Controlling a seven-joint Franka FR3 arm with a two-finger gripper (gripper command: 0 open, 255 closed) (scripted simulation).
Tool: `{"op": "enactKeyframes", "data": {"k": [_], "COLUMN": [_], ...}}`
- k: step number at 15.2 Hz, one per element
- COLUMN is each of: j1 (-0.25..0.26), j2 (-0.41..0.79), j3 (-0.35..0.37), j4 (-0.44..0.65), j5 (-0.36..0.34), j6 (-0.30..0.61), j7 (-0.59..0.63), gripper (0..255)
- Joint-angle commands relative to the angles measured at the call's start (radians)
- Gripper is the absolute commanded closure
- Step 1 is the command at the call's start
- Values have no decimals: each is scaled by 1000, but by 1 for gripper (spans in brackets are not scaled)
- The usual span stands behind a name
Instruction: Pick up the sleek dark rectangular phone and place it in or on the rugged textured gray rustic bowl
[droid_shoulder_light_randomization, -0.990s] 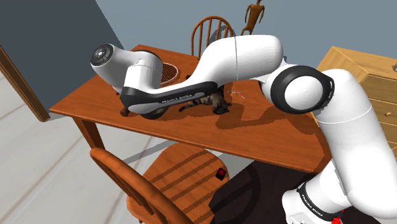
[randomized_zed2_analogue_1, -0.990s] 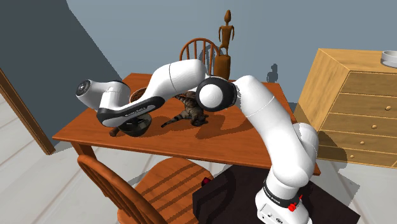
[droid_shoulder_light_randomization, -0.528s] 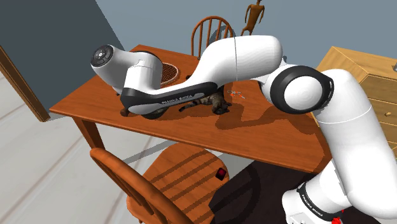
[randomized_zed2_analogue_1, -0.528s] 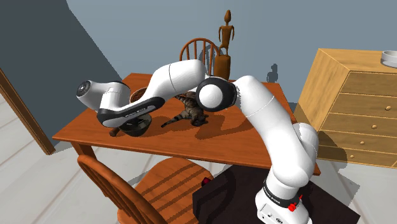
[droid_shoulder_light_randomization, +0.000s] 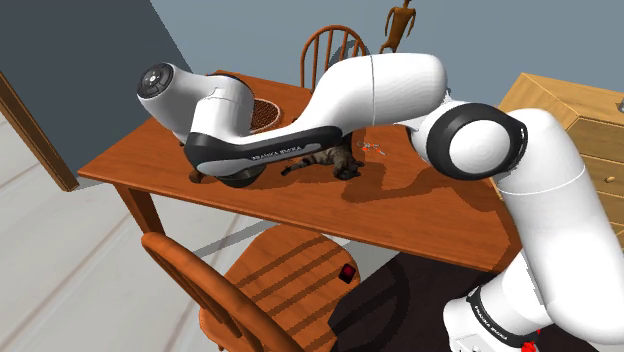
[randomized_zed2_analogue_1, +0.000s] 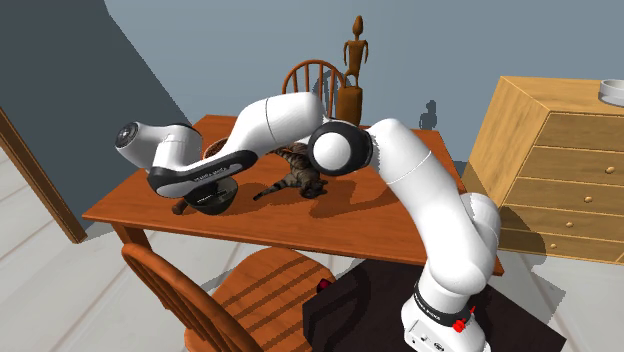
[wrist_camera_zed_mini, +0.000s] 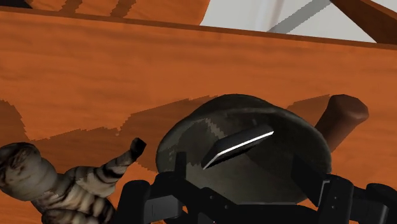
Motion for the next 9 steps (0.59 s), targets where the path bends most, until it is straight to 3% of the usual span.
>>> {"op": "enactKeyframes", "data": {"k": [1,9], "j1": [25,36], "j2": [-11,-13], "j3": [7,10], "j4": [34,54], "j5": [9,12], "j6": [-45,-66], "j7": [-8,-14], "gripper": [0,0]}}
